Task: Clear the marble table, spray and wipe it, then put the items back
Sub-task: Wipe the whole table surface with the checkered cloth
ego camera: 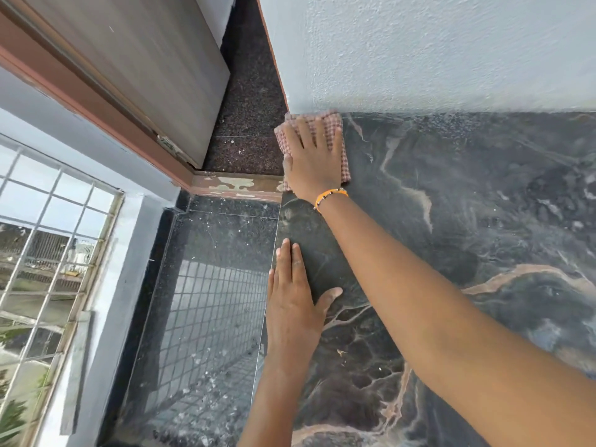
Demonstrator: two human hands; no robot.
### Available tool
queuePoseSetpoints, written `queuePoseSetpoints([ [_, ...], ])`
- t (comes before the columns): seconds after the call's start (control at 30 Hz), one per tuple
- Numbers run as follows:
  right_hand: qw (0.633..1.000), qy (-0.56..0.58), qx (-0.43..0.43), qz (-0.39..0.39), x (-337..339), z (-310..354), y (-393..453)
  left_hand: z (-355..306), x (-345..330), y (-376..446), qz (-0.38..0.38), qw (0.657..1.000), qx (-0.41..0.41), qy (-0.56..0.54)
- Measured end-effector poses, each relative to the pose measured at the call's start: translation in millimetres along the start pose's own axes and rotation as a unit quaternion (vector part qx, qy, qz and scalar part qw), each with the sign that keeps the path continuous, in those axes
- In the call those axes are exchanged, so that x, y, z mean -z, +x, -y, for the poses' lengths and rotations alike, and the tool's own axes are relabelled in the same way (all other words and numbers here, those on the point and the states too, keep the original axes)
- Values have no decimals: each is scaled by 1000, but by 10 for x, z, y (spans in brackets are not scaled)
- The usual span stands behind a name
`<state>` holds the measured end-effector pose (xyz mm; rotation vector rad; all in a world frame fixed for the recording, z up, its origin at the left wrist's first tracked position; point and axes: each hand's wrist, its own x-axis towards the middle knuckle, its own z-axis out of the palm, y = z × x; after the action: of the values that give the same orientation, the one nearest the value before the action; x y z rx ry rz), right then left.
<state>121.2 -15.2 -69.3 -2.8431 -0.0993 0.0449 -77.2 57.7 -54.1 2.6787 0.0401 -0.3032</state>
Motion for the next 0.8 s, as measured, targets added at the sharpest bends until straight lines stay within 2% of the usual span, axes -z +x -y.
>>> queuePoseSetpoints([
  [0.2, 994, 0, -101, -38, 133, -401, 11, -113, -6, -2, 3, 1000, 1, -5],
  [0.4, 977, -8, -199, -80, 362, -1406, -345, -330, -107, -53, 39, 997, -56, -29],
  [0.57, 957, -28, -269, -110, 552, -2165, -715, -355, -196, -125, 61, 996, -64, 9],
  [0.7, 933, -17, -340, -114, 576, -2289, -1028, -307, -202, -102, 61, 995, -71, 29],
  [0.8, 932, -6, -346, -106, 473, -2007, -1223, -305, -171, -130, 57, 995, -78, 5],
])
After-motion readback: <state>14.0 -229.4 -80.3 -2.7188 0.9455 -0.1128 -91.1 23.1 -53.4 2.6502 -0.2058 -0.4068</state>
